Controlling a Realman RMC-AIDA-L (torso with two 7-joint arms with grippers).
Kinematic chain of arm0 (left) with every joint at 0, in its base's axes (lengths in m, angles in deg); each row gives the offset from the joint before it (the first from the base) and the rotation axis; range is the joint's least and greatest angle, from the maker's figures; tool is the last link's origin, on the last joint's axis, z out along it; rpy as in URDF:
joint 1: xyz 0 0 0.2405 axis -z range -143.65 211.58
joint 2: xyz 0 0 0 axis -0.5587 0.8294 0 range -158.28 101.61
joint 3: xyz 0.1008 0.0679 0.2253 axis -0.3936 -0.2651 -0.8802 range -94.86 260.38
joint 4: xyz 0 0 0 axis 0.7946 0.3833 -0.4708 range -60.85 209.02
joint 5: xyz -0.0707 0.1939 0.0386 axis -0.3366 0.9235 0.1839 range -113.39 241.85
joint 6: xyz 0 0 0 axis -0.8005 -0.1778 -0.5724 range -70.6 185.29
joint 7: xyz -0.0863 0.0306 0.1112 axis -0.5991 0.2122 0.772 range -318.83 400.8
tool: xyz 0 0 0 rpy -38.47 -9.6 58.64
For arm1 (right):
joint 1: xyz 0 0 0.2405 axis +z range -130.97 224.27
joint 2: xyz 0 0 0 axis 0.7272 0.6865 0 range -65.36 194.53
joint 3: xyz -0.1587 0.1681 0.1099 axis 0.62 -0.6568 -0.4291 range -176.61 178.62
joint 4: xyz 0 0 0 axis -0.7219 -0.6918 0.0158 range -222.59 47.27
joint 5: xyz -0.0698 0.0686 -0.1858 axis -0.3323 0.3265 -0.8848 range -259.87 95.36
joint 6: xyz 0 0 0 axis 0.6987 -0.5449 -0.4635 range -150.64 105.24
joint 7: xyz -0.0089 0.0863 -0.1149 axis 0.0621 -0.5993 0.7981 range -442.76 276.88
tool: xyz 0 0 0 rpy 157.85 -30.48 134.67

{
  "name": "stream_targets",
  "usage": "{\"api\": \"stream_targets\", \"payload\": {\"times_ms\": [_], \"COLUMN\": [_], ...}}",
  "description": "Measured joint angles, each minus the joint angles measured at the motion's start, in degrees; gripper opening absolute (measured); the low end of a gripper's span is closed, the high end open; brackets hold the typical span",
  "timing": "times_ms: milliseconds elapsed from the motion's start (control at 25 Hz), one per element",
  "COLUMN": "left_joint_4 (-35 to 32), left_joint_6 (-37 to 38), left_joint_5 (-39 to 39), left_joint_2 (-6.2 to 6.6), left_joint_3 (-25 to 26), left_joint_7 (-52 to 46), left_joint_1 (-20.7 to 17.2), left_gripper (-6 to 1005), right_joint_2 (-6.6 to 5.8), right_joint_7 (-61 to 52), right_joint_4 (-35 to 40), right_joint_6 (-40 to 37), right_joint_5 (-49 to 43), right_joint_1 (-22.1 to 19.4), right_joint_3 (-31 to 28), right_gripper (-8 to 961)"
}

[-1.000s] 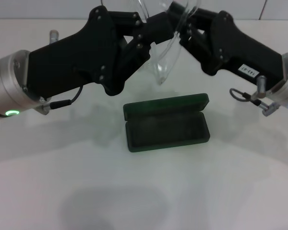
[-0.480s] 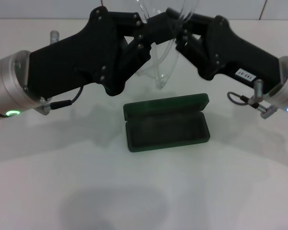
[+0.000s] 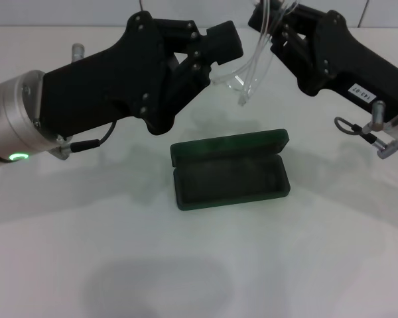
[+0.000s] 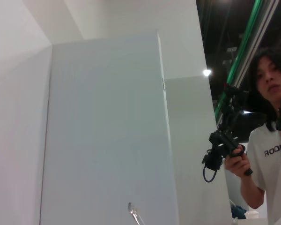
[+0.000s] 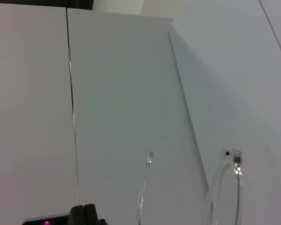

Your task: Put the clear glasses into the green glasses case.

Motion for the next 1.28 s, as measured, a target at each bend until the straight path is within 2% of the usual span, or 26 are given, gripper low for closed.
{"api": "stream_targets", "payload": {"times_ms": [960, 1280], "left_joint_4": [0.00, 0.32], "left_joint_6": [0.22, 0.15], "left_joint_5": [-0.23, -0.27], "left_joint_2": [-0.07, -0.09], "left_joint_3": [0.01, 0.01], "left_joint_7": [-0.14, 0.12], "left_joint_1": [0.61, 0.60], "left_gripper": [35, 35], "right_joint_2": [0.14, 0.14], "right_joint_7": [-0.80, -1.00], "right_joint_4": [0.48, 0.53], "right_joint_6": [1.82, 1.73], "right_joint_5": [-0.38, -0.59], "right_joint_1": [3.29, 3.50], "right_joint_3": [8.60, 9.46], "right_gripper": [110, 110]}}
